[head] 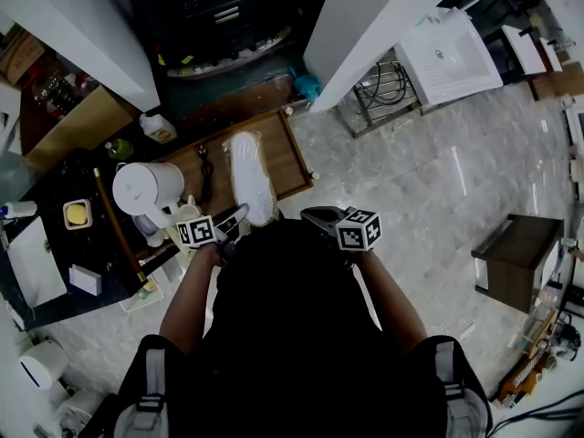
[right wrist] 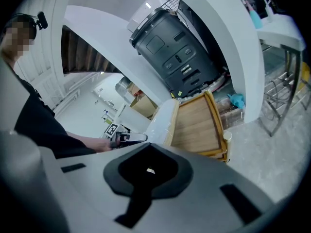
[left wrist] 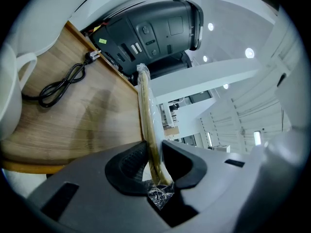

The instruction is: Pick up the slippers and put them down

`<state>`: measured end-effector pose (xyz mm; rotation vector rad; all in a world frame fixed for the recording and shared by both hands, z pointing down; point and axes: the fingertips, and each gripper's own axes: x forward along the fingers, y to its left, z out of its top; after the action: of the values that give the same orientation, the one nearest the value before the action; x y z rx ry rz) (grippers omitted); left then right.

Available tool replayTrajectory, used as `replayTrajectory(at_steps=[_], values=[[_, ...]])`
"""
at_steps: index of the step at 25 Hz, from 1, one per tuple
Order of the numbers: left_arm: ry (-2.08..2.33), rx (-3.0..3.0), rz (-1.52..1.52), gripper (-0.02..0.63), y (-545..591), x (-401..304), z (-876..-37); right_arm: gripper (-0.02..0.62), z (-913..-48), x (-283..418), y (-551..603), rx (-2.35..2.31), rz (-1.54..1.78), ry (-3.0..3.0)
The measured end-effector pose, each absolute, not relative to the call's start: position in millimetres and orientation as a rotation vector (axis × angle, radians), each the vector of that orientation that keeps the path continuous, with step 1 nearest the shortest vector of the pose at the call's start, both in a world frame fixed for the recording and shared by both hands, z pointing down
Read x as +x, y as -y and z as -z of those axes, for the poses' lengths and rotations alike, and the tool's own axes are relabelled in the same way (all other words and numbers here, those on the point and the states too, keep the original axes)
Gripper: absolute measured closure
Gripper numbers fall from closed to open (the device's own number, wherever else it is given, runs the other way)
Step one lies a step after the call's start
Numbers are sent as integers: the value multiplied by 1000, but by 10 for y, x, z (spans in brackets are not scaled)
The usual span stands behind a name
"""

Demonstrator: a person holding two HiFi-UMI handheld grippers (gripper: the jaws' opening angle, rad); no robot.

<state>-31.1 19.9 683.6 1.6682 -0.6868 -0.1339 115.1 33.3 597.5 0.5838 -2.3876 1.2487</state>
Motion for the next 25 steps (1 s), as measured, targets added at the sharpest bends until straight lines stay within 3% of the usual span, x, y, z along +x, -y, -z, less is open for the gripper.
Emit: replayTrajectory(at_steps=[25], values=[[692,1592,135,512,-179,-328,-7231,588,-5987,1253,-460,622,-1248,2334]])
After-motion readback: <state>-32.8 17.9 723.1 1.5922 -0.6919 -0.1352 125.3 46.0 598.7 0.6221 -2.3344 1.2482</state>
